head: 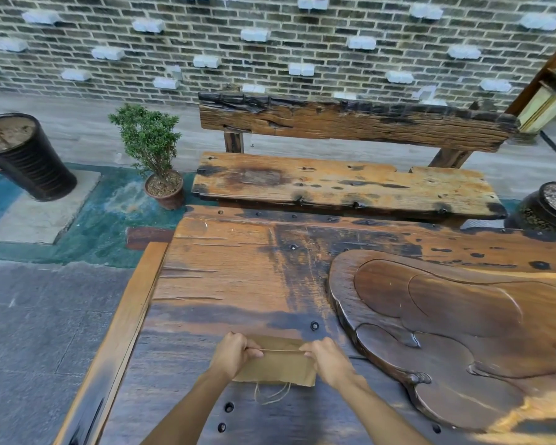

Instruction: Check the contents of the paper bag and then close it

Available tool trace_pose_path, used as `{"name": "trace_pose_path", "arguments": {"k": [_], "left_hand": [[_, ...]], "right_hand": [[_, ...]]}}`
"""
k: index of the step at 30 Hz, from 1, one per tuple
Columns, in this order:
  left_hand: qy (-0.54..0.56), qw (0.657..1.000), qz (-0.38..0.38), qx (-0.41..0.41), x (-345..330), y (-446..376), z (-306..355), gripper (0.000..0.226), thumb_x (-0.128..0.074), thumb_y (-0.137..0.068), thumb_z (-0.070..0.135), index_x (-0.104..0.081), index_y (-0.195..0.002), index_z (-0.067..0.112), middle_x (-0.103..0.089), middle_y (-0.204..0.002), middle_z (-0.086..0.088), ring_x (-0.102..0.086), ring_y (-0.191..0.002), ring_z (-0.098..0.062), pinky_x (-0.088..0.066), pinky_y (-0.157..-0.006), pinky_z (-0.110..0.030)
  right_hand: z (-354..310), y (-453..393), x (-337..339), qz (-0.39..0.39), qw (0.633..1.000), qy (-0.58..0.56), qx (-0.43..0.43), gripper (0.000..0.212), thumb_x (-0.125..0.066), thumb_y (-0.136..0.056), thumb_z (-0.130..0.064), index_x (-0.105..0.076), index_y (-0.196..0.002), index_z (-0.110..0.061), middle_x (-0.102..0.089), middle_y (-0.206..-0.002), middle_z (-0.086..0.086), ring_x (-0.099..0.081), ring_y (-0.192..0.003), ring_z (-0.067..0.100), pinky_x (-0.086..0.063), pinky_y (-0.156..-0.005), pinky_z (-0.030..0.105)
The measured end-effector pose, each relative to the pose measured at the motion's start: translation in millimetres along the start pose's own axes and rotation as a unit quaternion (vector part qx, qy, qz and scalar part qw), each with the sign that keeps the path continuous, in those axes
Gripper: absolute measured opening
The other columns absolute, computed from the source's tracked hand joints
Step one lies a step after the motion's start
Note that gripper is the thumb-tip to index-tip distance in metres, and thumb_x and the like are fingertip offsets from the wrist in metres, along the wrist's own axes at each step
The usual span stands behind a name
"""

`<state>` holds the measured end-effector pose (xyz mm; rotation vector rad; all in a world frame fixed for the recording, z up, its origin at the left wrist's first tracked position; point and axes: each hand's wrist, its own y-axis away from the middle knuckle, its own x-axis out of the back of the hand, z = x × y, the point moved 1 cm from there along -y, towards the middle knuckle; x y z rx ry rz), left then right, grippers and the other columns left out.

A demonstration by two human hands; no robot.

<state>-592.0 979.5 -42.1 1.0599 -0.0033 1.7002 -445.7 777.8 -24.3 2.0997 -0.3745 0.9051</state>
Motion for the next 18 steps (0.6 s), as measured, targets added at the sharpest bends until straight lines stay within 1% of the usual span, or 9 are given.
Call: {"name": "trace_pose_path", "arguments": {"k": [2, 3, 5, 7, 9, 12, 14, 17, 18], "left_hand": [[0.015, 1.000, 0.014, 0.014, 2, 4, 0, 0.017, -0.081, -0.072, 0.037, -0.082, -0.080, 0.022, -0.079, -0.087, 0.007, -0.070, -0.085, -0.003, -0.054, -0.078, -0.023], [0.016, 0.999, 0.020, 0.018, 2, 5, 0, 0.015, -0.082, -0.072, 0.037, -0.082, -0.079, 0.023, -0.079, -0.086, 0.008, -0.070, -0.083, -0.002, -0.054, -0.076, -0.023], [0.020, 0.999, 0.026, 0.021, 2, 7, -2, 0.012, -0.081, -0.074, 0.035, -0.081, -0.079, 0.024, -0.079, -0.086, 0.009, -0.070, -0.083, -0.003, -0.055, -0.078, -0.029], [0.014, 0.999, 0.026, 0.023, 3, 8, -3, 0.010, -0.079, -0.077, 0.033, -0.081, -0.079, 0.024, -0.079, -0.088, 0.010, -0.070, -0.085, -0.004, -0.056, -0.080, -0.031], [-0.002, 1.000, 0.027, 0.008, 3, 11, -3, 0.011, -0.075, -0.081, 0.036, -0.079, -0.080, 0.025, -0.079, -0.088, 0.010, -0.070, -0.085, -0.005, -0.055, -0.079, -0.032], [-0.024, 0.997, 0.064, -0.019, 7, 23, -1, 0.017, -0.072, -0.084, 0.035, -0.078, -0.093, 0.022, -0.077, -0.094, 0.008, -0.068, -0.091, -0.009, -0.053, -0.081, -0.029], [-0.028, 0.995, 0.096, -0.019, 8, 28, -5, 0.021, -0.070, -0.086, 0.034, -0.075, -0.103, 0.023, -0.074, -0.100, 0.006, -0.066, -0.097, -0.012, -0.052, -0.082, -0.027], [-0.034, 0.990, 0.132, -0.036, 11, 38, -7, 0.028, -0.064, -0.089, 0.041, -0.071, -0.112, 0.026, -0.071, -0.113, 0.006, -0.060, -0.109, -0.015, -0.048, -0.086, -0.028], [-0.037, 0.989, 0.138, -0.047, 11, 40, -8, 0.033, -0.060, -0.089, 0.046, -0.070, -0.114, 0.027, -0.069, -0.116, 0.008, -0.058, -0.112, -0.015, -0.046, -0.087, -0.027]], "right_hand": [[-3, 3, 6, 0.028, 0.997, 0.062, 0.018, 0.023, -0.052, -0.096, -0.032, -0.072, -0.100, -0.021, -0.073, -0.092, 0.005, -0.066, -0.102, 0.027, -0.037, -0.068, 0.029], [-5, 4, 11, 0.032, 0.996, 0.079, 0.014, 0.024, -0.054, -0.095, -0.037, -0.071, -0.097, -0.020, -0.070, -0.086, 0.004, -0.066, -0.100, 0.028, -0.035, -0.066, 0.030], [-6, 5, 19, 0.037, 0.995, 0.089, 0.005, 0.027, -0.059, -0.092, -0.043, -0.073, -0.096, -0.020, -0.070, -0.084, 0.006, -0.066, -0.099, 0.030, -0.036, -0.067, 0.031], [-7, 7, 25, 0.035, 0.995, 0.091, 0.001, 0.031, -0.061, -0.090, -0.046, -0.074, -0.094, -0.019, -0.073, -0.088, 0.009, -0.067, -0.098, 0.031, -0.038, -0.069, 0.032], [-6, 9, 26, 0.033, 0.996, 0.087, 0.004, 0.033, -0.059, -0.090, -0.048, -0.073, -0.093, -0.018, -0.074, -0.092, 0.010, -0.067, -0.098, 0.031, -0.038, -0.068, 0.032], [-4, 18, 22, 0.033, 0.997, 0.073, 0.018, 0.035, -0.056, -0.090, -0.051, -0.071, -0.101, -0.022, -0.075, -0.100, 0.005, -0.066, -0.103, 0.026, -0.041, -0.072, 0.032], [-2, 23, 23, 0.043, 0.997, 0.057, 0.020, 0.037, -0.056, -0.088, -0.053, -0.069, -0.108, -0.025, -0.073, -0.107, 0.002, -0.064, -0.108, 0.022, -0.046, -0.082, 0.032], [1, 30, 25, 0.072, 0.996, 0.042, 0.022, 0.046, -0.050, -0.091, -0.056, -0.061, -0.124, -0.026, -0.067, -0.120, 0.000, -0.057, -0.118, 0.020, -0.045, -0.096, 0.034], [2, 30, 25, 0.089, 0.995, 0.044, 0.031, 0.049, -0.046, -0.093, -0.058, -0.057, -0.129, -0.026, -0.065, -0.125, 0.000, -0.054, -0.122, 0.020, -0.043, -0.099, 0.034]]}}
